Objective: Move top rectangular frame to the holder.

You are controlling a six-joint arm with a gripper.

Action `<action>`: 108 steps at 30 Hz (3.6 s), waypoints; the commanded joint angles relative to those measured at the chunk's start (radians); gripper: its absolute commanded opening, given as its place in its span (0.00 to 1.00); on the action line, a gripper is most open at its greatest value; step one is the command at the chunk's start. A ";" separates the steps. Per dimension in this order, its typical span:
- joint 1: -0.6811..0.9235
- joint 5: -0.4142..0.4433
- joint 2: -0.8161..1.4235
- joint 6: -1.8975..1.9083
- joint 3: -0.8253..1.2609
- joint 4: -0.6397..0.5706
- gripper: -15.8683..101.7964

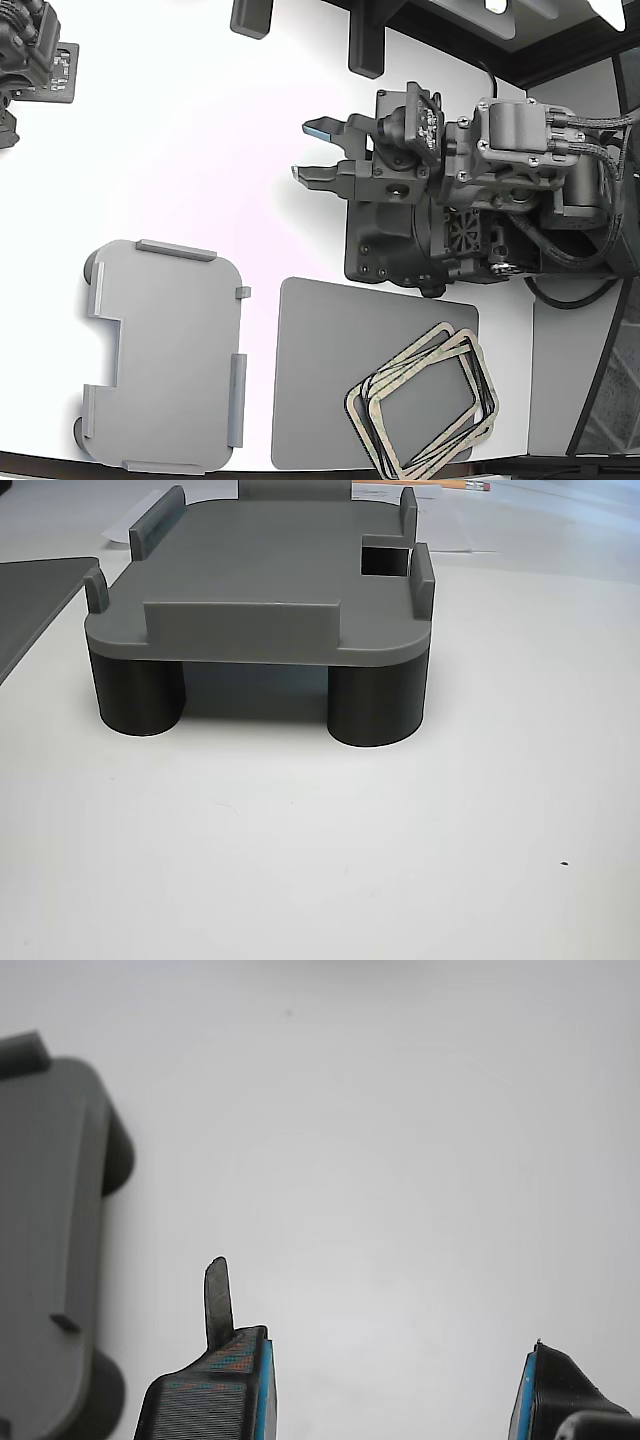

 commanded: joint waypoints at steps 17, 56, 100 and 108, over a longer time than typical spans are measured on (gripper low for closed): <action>0.181 -0.054 -0.232 -0.153 -0.272 -0.044 0.98; 1.292 0.124 -0.962 0.773 -0.799 0.626 0.98; 1.453 0.012 -1.094 0.793 -0.669 0.486 0.75; 1.451 0.025 -1.094 0.793 -0.653 0.492 0.71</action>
